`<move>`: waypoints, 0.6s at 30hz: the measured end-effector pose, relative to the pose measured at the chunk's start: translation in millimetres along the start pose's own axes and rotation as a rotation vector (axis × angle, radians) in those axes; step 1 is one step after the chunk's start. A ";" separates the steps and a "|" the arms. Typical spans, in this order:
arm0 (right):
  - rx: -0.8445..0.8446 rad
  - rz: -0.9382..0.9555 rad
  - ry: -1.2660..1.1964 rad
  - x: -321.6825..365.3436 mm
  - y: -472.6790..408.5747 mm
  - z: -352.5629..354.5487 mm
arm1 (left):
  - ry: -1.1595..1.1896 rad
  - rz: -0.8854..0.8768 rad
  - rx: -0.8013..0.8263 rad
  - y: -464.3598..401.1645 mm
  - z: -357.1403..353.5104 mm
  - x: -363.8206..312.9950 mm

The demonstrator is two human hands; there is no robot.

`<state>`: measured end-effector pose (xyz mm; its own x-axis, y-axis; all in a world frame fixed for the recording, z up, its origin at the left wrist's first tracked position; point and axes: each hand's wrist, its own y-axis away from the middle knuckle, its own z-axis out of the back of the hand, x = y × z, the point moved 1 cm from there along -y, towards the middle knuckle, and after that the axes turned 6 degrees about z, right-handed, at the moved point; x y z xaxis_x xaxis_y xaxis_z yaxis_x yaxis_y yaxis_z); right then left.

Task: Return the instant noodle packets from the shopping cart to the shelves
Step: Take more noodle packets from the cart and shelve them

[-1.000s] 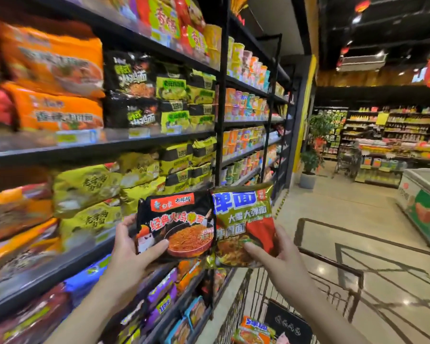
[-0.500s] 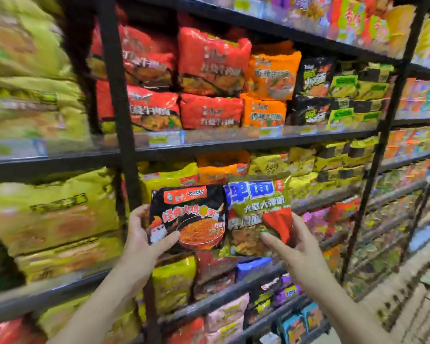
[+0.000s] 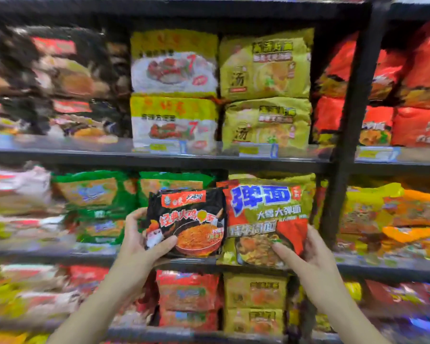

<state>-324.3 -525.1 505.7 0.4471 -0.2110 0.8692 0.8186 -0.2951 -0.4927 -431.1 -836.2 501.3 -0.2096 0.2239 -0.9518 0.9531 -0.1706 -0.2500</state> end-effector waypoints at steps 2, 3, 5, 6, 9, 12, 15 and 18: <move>0.054 0.004 -0.035 0.1 -9.8 -41.4 | -0.007 -0.019 -0.103 6.0 37.0 -9.1; 0.093 0.011 -0.044 0.7 -14.1 -60.9 | -0.014 -0.033 -0.146 9.3 54.6 -12.5; 0.171 0.031 -0.071 -0.5 -23.7 -101.9 | -0.026 -0.067 -0.225 19.2 91.6 -20.9; 0.197 0.033 -0.086 -1.7 -28.1 -118.6 | -0.032 -0.075 -0.255 23.8 106.5 -24.6; 0.308 0.032 -0.133 -5.6 -41.2 -177.4 | -0.071 -0.095 -0.381 43.8 153.6 -37.8; 0.437 0.044 -0.200 -9.5 -50.5 -237.7 | -0.089 -0.123 -0.530 68.6 197.2 -49.5; 0.572 0.048 -0.283 -10.9 -56.3 -297.2 | -0.126 -0.141 -0.657 93.0 231.2 -62.1; 0.679 0.052 -0.349 -12.4 -62.7 -354.0 | -0.146 -0.164 -0.776 111.7 259.0 -73.3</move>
<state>-508.8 -833.8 511.4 0.4866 0.1307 0.8638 0.7850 0.3686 -0.4980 -365.8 -1120.2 497.2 -0.3353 0.0519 -0.9407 0.7763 0.5809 -0.2446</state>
